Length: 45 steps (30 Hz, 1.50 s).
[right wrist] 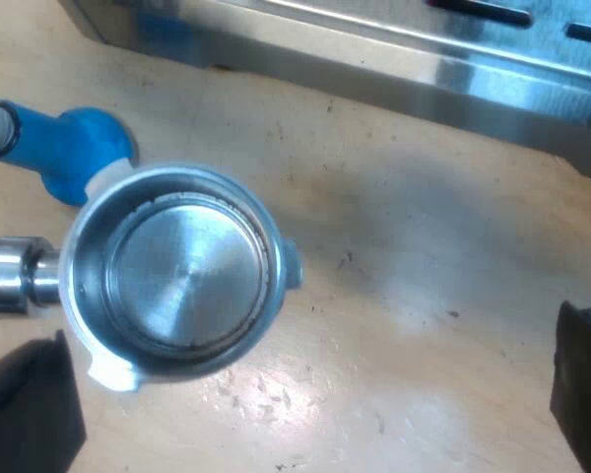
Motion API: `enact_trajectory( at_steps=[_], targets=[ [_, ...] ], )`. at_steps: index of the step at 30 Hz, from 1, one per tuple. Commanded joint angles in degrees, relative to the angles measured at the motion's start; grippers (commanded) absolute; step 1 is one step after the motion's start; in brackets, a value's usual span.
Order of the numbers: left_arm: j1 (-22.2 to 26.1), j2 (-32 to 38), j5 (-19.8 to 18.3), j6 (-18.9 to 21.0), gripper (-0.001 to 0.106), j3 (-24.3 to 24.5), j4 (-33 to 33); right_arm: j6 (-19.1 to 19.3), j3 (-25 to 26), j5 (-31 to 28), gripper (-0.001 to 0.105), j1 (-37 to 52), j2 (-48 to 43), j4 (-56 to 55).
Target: Put the handle in the coffee machine
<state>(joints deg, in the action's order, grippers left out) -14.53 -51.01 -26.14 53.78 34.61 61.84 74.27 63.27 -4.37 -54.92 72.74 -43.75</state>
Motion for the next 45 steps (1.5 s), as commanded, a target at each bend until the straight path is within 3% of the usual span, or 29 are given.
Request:
enact_trajectory(
  at_steps=[1,4,5,6,16,22,31,35,40,45],
  targets=[
    [1.81,0.82,-4.68,-0.49,0.0,0.65,0.17,1.48,0.55,-5.03,0.1,-3.08,-1.48,0.72],
    [4.09,0.82,-4.87,-0.83,0.0,0.65,0.94,1.48,0.55,-8.89,0.1,-4.78,-1.98,0.72],
    [4.97,0.82,-5.31,-0.97,0.0,0.65,1.04,1.48,0.55,-16.9,0.1,-8.24,-2.9,0.72],
    [6.08,0.82,-6.0,-0.96,0.0,0.65,1.03,1.48,0.55,-19.92,0.1,-9.84,-3.23,0.72],
    [12.43,0.49,-9.16,-0.96,0.0,3.94,0.96,1.48,0.55,-35.42,0.1,-19.83,-3.48,6.11],
    [15.78,-3.94,-11.2,-1.84,0.0,7.35,0.96,1.37,-0.61,-39.23,0.1,-20.13,-3.48,12.08],
    [16.08,-10.0,-12.38,-4.59,0.0,10.97,1.01,1.65,-8.16,-41.03,0.1,-20.13,-3.48,29.47],
    [16.08,-11.24,-12.38,-5.29,0.0,11.53,0.04,1.9,-9.23,-41.04,0.1,-20.13,-3.21,31.64],
    [16.58,-12.31,-12.38,-6.99,0.0,11.49,-0.73,9.44,-10.95,-42.66,0.1,-20.74,2.67,44.39],
    [19.45,-13.23,-12.38,-7.28,0.0,11.59,-3.85,9.78,-10.95,-49.18,0.1,-20.78,7.48,51.54]
  ],
)
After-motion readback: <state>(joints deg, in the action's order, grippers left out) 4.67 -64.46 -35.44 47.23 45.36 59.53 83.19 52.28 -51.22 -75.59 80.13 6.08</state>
